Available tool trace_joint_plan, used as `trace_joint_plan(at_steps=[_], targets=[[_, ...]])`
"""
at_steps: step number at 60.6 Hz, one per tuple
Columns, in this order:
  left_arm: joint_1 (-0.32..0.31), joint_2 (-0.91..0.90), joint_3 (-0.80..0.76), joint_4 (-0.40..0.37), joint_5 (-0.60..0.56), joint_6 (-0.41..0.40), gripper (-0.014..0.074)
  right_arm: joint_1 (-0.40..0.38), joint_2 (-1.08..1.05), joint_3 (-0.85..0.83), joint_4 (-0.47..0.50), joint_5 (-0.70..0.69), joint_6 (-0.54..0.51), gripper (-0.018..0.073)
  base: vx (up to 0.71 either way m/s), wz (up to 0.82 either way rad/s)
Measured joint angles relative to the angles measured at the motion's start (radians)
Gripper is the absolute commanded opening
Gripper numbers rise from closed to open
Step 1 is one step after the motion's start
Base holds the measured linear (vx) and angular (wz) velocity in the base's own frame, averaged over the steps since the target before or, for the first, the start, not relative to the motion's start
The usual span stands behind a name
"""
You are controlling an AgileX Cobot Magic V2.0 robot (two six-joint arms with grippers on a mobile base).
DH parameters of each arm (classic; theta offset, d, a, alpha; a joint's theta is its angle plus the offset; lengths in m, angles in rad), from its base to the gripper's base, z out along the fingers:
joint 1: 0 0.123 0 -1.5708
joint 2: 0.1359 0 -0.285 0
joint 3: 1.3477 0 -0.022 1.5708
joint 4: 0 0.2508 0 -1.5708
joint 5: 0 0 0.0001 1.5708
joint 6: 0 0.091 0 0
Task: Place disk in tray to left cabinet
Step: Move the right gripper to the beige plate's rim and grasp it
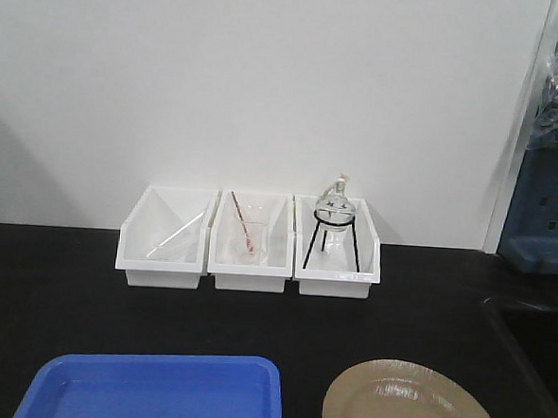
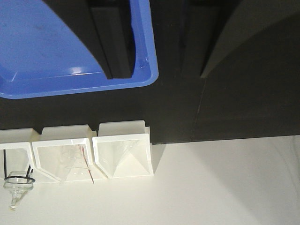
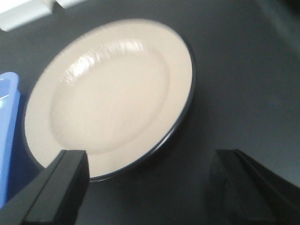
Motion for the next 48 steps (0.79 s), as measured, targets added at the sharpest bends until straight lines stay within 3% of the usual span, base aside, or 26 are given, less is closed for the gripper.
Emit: trace_joint_plan(at_steps=[7,13,27,48], targets=[[0.000,0.000,0.000,0.000,0.007,0.000,0.0382,-0.005,0.117,-0.049,0.146,0.008,0.031,0.0596,0.00,0.00],[0.000,0.000,0.000,0.000,0.019,0.000,0.0382,-0.034,0.208,-0.106,0.212,0.018,0.036,0.0596,0.00,0.00],[0.000,0.000,0.000,0.000,0.025,0.000,0.0382,-0.154,0.380,-0.276,0.233,0.145,0.039,0.0592,0.00,0.00],[0.000,0.000,0.000,0.000,0.025,0.000,0.0382,-0.169,0.613,-0.438,0.273,0.251,-0.069,0.0592,0.00,0.00]])
